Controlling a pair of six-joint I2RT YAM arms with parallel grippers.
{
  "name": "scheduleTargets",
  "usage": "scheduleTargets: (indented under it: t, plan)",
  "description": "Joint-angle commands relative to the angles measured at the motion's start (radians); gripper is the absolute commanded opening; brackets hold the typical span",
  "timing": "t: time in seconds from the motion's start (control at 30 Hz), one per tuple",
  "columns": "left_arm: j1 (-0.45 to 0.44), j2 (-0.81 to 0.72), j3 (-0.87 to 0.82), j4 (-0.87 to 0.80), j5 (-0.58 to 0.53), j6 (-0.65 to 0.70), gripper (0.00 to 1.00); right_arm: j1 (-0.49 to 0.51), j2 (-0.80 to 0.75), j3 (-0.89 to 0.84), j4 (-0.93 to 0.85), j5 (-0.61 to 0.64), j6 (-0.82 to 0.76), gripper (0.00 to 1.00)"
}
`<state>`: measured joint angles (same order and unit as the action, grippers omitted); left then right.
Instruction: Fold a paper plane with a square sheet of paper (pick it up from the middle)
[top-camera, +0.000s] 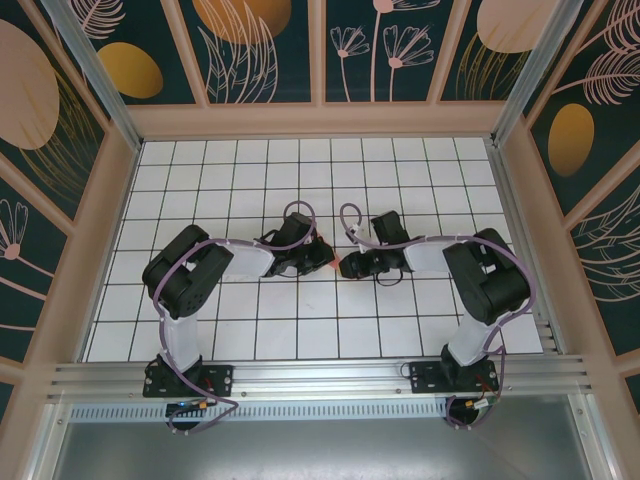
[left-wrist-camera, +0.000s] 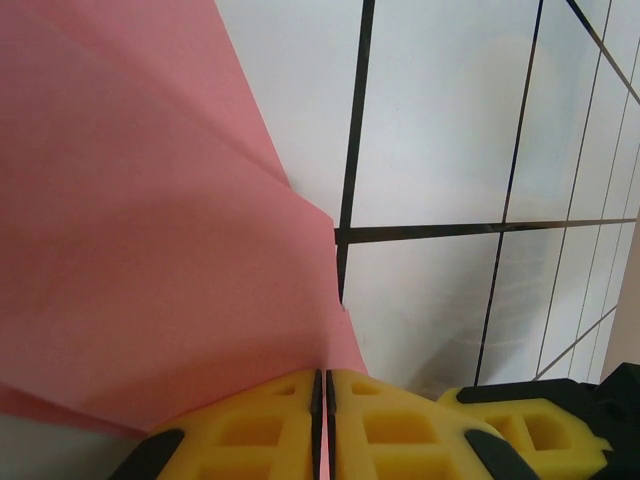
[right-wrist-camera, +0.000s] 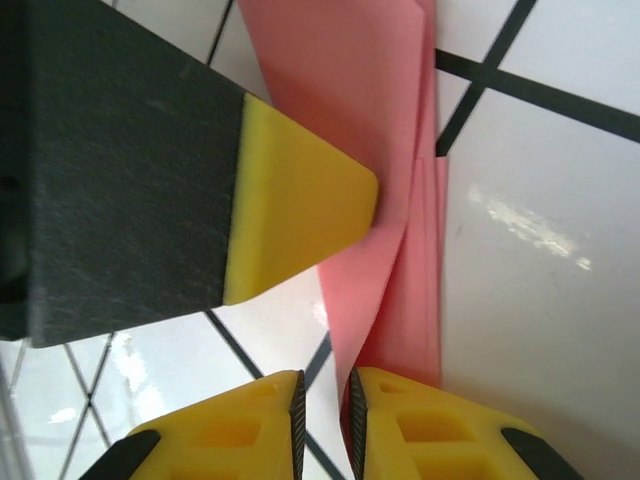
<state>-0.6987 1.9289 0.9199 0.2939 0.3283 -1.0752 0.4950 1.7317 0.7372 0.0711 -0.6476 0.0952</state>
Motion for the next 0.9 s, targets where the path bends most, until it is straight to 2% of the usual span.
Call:
scheduleTargets:
  t: [0.0,0.3,0.5,0.67,0.83,0.87]
  plan:
    - [0.005,0.052,0.005,-0.073,-0.07,0.007,0.15,0.007,-0.016,0.01,-0.033,0.098,-0.064,0.22]
    - [0.006,0.06,0.02,-0.084,-0.067,0.014,0.15,0.025,-0.059,-0.01,-0.02,0.166,-0.097,0.22]
    - [0.006,0.058,0.025,-0.092,-0.068,0.017,0.15,0.027,-0.028,0.006,-0.029,0.144,-0.105,0.21]
    - [0.01,0.054,0.035,-0.102,-0.071,0.026,0.15,0.025,-0.03,0.001,-0.018,0.092,-0.111,0.15]
    - [0.021,0.041,0.047,-0.105,-0.072,0.044,0.16,-0.001,-0.017,0.002,-0.017,0.028,-0.088,0.0]
    - [0.024,0.034,0.047,-0.1,-0.068,0.051,0.17,-0.011,-0.013,0.001,-0.011,0.008,-0.076,0.0]
